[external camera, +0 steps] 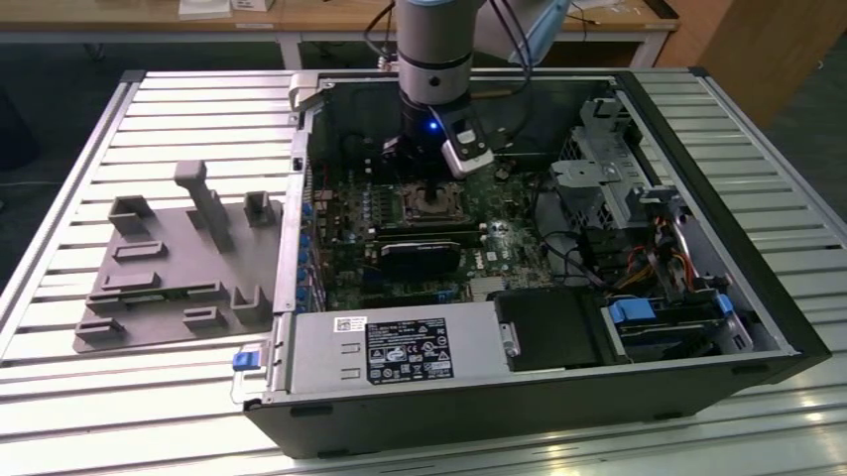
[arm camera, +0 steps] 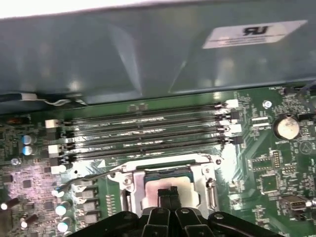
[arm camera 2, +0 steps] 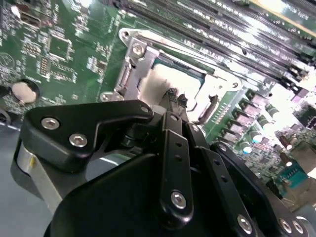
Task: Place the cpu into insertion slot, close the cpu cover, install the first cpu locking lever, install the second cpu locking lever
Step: 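Close the cpu cover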
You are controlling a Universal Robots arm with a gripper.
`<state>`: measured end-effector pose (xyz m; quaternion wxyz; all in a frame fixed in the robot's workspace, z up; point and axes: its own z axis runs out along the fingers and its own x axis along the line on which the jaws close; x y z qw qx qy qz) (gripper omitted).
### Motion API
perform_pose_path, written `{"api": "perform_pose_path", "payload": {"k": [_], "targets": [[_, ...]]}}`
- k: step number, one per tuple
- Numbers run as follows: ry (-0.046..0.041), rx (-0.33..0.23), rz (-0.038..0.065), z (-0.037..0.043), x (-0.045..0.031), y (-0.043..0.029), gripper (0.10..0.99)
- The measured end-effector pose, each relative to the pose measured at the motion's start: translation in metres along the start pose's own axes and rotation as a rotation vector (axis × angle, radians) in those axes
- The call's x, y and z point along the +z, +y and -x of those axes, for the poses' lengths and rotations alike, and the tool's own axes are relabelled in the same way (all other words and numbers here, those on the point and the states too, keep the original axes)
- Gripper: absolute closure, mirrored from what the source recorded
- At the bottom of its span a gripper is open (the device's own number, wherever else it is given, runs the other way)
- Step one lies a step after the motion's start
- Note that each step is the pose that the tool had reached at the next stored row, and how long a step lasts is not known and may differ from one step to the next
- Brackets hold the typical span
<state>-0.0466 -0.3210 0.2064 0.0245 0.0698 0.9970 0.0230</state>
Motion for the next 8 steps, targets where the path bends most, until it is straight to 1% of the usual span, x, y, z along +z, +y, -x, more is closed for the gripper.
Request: {"api": "perform_pose_path", "payload": {"k": [2, 3, 8], "targets": [[-0.0001, 0.0, -0.004, 0.0009, -0.001, 0.0001, 0.984], [-0.0001, 0.0, -0.004, 0.001, -0.0021, 0.0002, 0.984], [-0.0003, 0.0, -0.004, 0.0016, -0.0147, 0.0008, 0.984]]}}
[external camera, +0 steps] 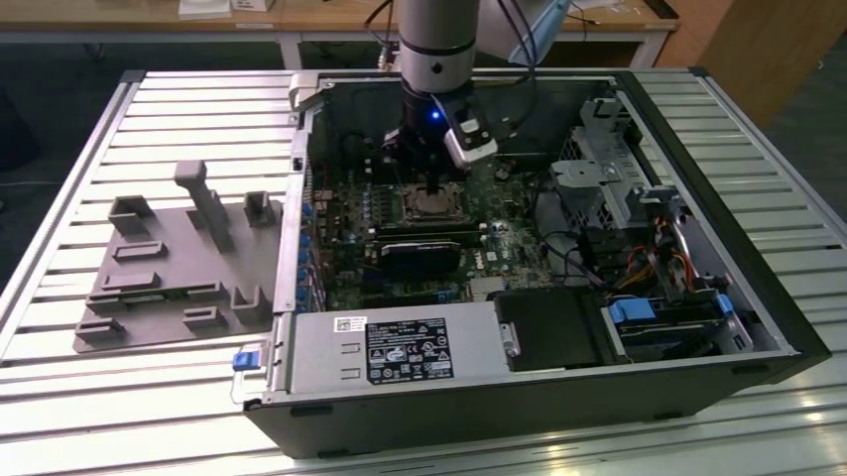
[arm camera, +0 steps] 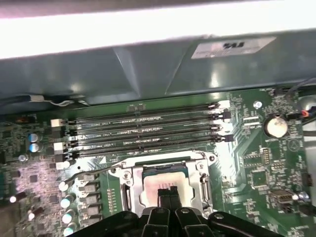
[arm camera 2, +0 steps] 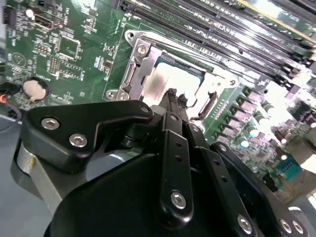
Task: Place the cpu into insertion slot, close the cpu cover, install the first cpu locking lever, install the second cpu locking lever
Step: 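Close the cpu cover, then install the first cpu locking lever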
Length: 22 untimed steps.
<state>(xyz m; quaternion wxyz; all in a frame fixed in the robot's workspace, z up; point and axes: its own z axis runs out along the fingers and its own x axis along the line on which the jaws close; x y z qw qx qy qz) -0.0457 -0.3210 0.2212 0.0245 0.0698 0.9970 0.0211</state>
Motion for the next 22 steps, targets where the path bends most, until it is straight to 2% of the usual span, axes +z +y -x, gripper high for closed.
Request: {"api": "perform_pose_path", "payload": {"k": [8, 22], "targets": [[0.0, 0.0, 0.0, 0.0007, -0.0156, 0.0007, 0.984], [0.0, 0.0, 0.0, 0.0004, -0.0165, 0.0007, 0.984]]}}
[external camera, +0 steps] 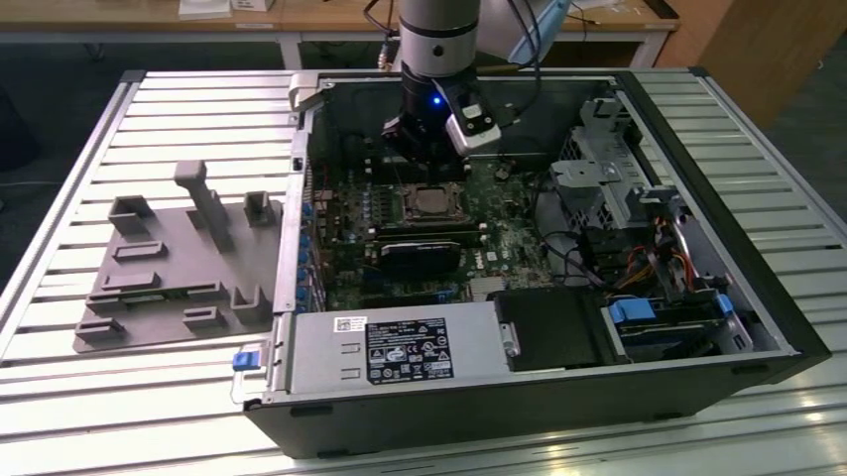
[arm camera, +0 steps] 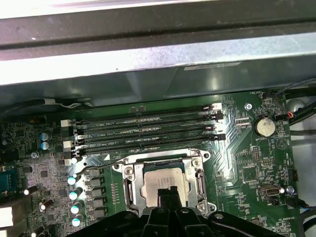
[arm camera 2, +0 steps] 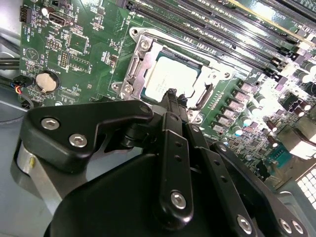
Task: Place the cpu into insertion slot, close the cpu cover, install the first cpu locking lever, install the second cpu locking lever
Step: 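Install the first cpu locking lever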
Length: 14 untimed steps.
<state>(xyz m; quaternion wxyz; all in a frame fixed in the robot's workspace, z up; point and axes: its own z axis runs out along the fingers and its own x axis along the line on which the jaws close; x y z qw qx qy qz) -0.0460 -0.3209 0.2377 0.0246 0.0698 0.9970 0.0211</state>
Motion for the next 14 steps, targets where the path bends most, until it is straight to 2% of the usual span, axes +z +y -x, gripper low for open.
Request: {"api": "perform_pose_path", "payload": {"k": [7, 14], "targets": [[-0.0001, 0.0, 0.0, -0.0108, -0.0005, -0.0015, 0.984], [-0.0017, 0.0, 0.0, -0.0333, -0.0017, -0.0047, 0.984]]}}
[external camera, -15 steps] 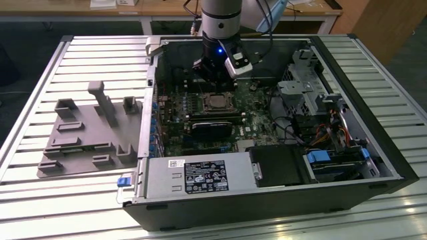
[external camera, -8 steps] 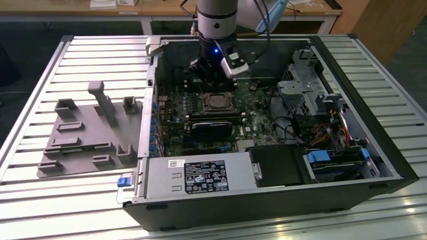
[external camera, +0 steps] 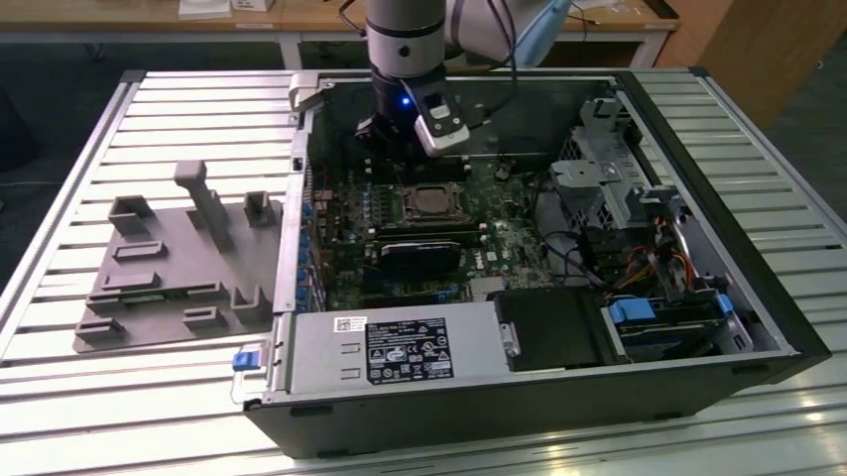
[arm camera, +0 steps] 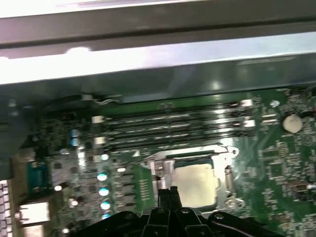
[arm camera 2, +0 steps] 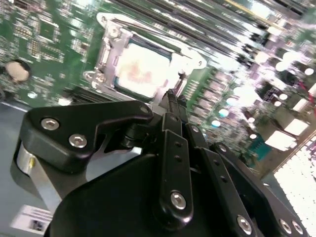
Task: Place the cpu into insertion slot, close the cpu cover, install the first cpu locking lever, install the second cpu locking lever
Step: 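Install the first cpu locking lever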
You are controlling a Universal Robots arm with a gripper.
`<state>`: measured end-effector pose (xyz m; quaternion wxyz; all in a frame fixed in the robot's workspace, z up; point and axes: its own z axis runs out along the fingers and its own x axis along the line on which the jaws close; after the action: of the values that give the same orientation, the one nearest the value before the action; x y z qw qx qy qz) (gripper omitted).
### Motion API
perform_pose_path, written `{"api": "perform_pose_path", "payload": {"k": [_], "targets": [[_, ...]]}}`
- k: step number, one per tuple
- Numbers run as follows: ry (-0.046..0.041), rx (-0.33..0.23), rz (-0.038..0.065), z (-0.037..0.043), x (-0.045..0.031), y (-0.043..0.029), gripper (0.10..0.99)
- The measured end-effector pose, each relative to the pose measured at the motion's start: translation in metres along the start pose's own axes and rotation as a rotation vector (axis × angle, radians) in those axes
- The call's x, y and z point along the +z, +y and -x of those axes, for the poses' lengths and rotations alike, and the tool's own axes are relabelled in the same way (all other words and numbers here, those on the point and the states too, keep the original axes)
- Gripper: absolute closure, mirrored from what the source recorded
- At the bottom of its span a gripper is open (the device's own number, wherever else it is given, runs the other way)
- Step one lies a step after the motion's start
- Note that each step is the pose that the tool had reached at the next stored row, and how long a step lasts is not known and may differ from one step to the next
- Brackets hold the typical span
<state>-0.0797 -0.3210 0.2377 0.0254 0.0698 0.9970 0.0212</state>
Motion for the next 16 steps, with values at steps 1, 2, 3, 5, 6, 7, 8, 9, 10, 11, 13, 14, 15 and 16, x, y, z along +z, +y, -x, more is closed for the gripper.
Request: {"api": "perform_pose_path", "payload": {"k": [1, 2, 3, 5, 6, 7, 8, 9, 10, 11, 13, 14, 15, 16], "targets": [[-0.0006, 0.0, 0.0, -0.004, -0.0002, -0.0005, 0.984], [-0.0012, 0.0, 0.0, -0.008, -0.0004, -0.0011, 0.984], [-0.0019, 0.0, 0.0, -0.0119, -0.0006, -0.0017, 0.984], [-0.0031, 0.0, 0.0, -0.0186, -0.001, -0.0026, 0.984], [-0.0035, 0.0, 0.0, -0.0212, -0.0012, -0.0029, 0.984], [-0.0039, 0.0, 0.001, -0.0231, -0.0013, -0.0032, 0.984], [-0.004, 0.0, 0.001, -0.0232, -0.0014, -0.0032, 0.984], [-0.0038, 0.0, 0.0, -0.0231, -0.0022, -0.0032, 0.984], [-0.004, 0.0, 0.0, -0.0231, -0.0031, -0.0031, 0.984], [-0.0042, 0.0, 0.0, -0.023, -0.0044, -0.0031, 0.984], [-0.0048, 0.0, 0.001, -0.0229, -0.007, -0.003, 0.984], [-0.005, 0.0, 0.001, -0.0228, -0.0081, -0.0029, 0.984], [-0.0054, 0.0, 0.001, -0.0228, -0.009, -0.0029, 0.984], [-0.0059, 0.0, 0.001, -0.0228, -0.0095, -0.0028, 0.984]]}}
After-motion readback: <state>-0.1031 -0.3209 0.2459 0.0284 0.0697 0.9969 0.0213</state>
